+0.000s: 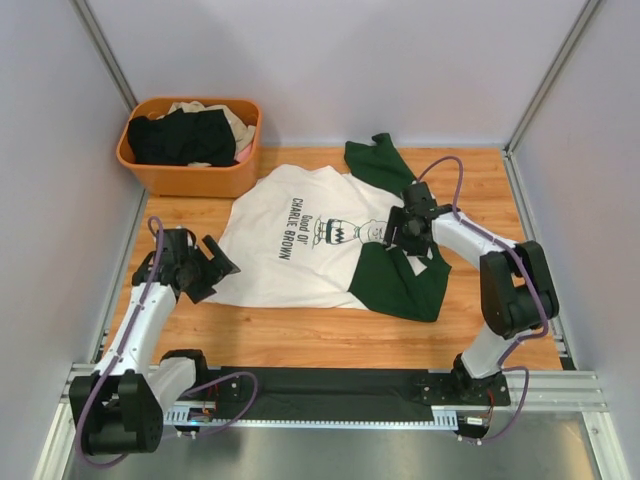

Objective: Fold and stack the t-shirts

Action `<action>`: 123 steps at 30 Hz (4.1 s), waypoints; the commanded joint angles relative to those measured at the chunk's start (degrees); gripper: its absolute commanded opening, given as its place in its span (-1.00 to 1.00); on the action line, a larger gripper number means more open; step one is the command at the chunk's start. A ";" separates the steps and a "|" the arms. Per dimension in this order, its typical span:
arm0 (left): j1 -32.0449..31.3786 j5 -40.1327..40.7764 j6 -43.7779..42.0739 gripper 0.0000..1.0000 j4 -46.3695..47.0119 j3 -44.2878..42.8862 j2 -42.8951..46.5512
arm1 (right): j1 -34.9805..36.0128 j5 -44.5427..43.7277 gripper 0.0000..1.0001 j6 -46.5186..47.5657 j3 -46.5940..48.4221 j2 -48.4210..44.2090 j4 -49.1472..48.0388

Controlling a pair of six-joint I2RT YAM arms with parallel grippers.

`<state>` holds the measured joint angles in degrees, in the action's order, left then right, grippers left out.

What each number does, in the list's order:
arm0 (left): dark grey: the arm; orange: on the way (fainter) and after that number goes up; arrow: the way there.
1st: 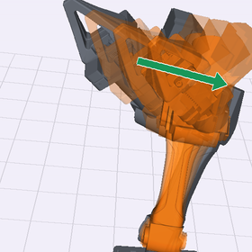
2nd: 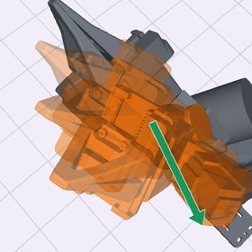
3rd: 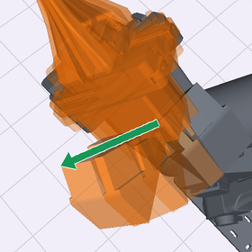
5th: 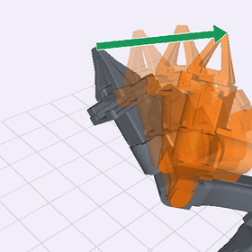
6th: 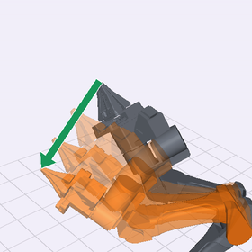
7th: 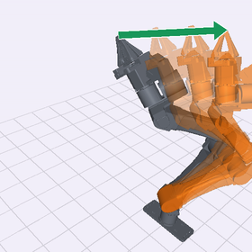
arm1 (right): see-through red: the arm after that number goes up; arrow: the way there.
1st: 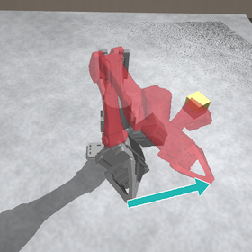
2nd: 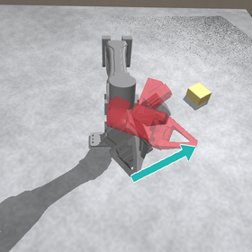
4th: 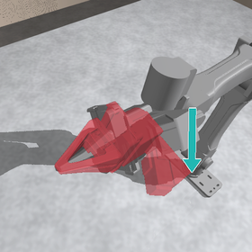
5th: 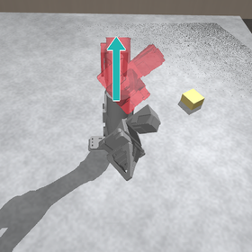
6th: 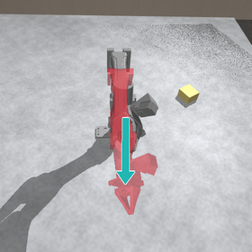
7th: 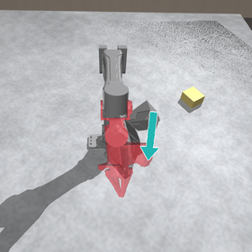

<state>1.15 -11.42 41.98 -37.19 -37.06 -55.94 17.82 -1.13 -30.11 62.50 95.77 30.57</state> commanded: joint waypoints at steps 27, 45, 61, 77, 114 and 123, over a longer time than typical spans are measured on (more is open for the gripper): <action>10.72 5.70 -0.76 0.36 5.64 -2.50 -7.70 | 0.98 -13.11 -0.99 4.89 -4.99 -21.90 12.76; 9.66 -1.76 -1.37 0.45 7.04 9.20 0.31 | 1.07 -2.04 -0.06 -0.57 -20.31 -23.17 4.68; 9.05 -1.76 -2.07 0.40 7.39 8.93 1.71 | 1.07 -4.76 0.19 1.72 -15.22 -20.80 4.59; 8.26 -1.68 -1.99 0.37 7.75 9.46 1.89 | 1.07 -6.87 -0.99 1.98 -13.99 -22.63 6.77; -7.74 4.48 3.20 -1.00 11.64 0.35 -9.56 | 0.99 -13.20 -1.00 4.08 -4.33 -43.54 19.18; -7.74 8.60 0.74 -1.00 -7.78 -24.27 6.36 | 1.07 -15.49 -1.00 12.07 15.17 -56.46 16.03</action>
<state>-6.39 -5.17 44.71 -36.62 -54.00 -53.87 18.90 -14.59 -23.46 70.52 44.51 50.65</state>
